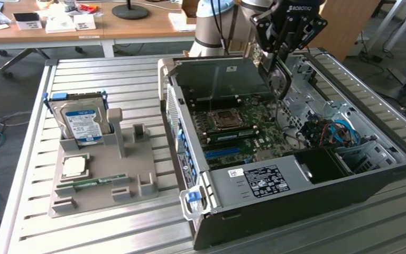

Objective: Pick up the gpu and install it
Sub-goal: 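Pick up the gpu and move the gpu toward the slot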

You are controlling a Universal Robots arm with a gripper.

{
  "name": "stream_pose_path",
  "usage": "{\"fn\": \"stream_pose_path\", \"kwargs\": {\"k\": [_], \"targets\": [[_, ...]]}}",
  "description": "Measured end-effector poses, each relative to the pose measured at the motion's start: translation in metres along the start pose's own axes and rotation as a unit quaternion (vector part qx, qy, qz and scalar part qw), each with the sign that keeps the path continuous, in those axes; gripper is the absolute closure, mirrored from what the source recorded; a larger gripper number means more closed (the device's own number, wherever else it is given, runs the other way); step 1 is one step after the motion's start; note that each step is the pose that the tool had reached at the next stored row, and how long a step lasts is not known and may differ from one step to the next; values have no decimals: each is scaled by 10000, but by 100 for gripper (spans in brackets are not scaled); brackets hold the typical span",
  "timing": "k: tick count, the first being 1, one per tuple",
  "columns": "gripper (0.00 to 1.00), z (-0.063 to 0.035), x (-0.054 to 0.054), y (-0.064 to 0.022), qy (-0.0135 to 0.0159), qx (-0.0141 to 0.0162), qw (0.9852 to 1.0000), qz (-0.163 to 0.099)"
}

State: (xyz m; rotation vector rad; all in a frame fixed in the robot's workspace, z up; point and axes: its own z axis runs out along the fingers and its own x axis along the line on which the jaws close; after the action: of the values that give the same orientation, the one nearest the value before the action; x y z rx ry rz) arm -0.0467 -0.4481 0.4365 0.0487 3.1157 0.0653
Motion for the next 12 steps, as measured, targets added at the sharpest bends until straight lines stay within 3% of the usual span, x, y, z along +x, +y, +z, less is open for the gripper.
{"fn": "stream_pose_path", "kwargs": {"k": [12], "targets": [[73, 4, -141, 4, 0, 0, 10000, 0]]}}
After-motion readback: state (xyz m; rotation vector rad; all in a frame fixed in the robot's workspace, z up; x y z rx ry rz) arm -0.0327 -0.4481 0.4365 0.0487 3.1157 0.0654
